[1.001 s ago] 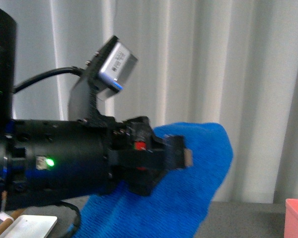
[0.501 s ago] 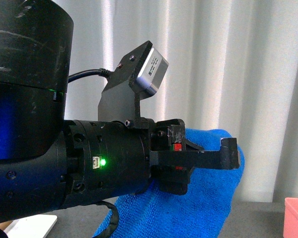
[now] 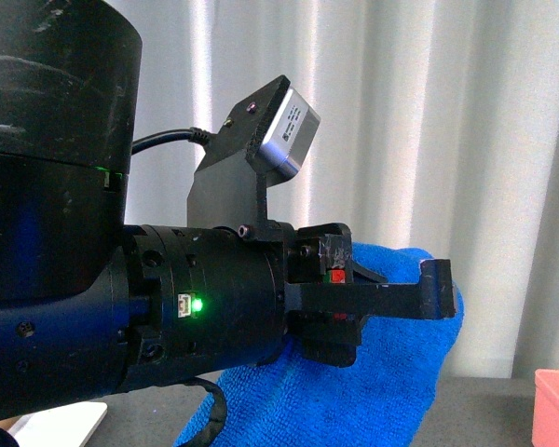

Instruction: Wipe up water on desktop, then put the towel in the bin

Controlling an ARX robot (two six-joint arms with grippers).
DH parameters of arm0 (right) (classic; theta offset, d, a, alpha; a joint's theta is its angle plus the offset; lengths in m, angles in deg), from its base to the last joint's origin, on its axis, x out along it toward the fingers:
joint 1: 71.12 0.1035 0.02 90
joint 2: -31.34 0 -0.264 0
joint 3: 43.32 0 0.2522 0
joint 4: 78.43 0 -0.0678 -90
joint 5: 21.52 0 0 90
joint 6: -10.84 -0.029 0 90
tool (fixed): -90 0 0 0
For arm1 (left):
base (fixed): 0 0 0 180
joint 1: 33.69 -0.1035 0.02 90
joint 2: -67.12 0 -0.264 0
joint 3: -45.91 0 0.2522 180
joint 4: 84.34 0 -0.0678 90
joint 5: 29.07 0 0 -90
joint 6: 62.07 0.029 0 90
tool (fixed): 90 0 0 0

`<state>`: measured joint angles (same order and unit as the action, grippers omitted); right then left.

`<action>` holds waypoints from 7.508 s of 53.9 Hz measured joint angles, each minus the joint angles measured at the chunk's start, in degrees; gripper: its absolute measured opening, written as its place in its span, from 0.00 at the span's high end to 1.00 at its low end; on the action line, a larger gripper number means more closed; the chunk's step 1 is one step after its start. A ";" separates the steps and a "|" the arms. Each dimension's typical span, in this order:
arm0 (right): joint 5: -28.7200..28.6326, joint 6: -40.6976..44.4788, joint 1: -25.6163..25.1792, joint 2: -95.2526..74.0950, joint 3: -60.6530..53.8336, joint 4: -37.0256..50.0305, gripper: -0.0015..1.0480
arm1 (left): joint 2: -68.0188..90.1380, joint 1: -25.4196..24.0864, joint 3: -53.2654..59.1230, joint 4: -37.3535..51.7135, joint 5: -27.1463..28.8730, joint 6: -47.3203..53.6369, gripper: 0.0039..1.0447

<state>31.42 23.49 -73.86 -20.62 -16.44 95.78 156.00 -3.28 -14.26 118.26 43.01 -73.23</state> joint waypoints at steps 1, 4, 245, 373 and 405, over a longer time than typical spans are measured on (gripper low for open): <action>0.61 -0.02 1.20 -0.92 0.00 1.60 0.07 | 0.00 0.00 0.00 0.00 0.00 0.00 0.96; 1.90 -0.85 3.98 -3.82 0.00 6.27 0.07 | 0.00 0.02 0.00 0.00 -0.02 0.00 0.96; 4.79 -17.38 21.33 -46.25 12.46 57.33 0.95 | -60.94 -30.27 45.11 -8.57 18.05 10.75 0.97; 38.38 0.44 29.79 -75.82 56.33 -3.10 0.95 | -88.67 -30.29 45.11 -36.33 17.94 10.86 0.06; 37.09 -6.86 30.16 -65.96 42.10 4.04 0.95 | -88.67 -30.29 45.11 -36.33 17.92 10.86 0.06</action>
<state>68.51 16.63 -43.70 -86.59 25.66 99.82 67.32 -33.57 30.85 81.93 60.94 -62.37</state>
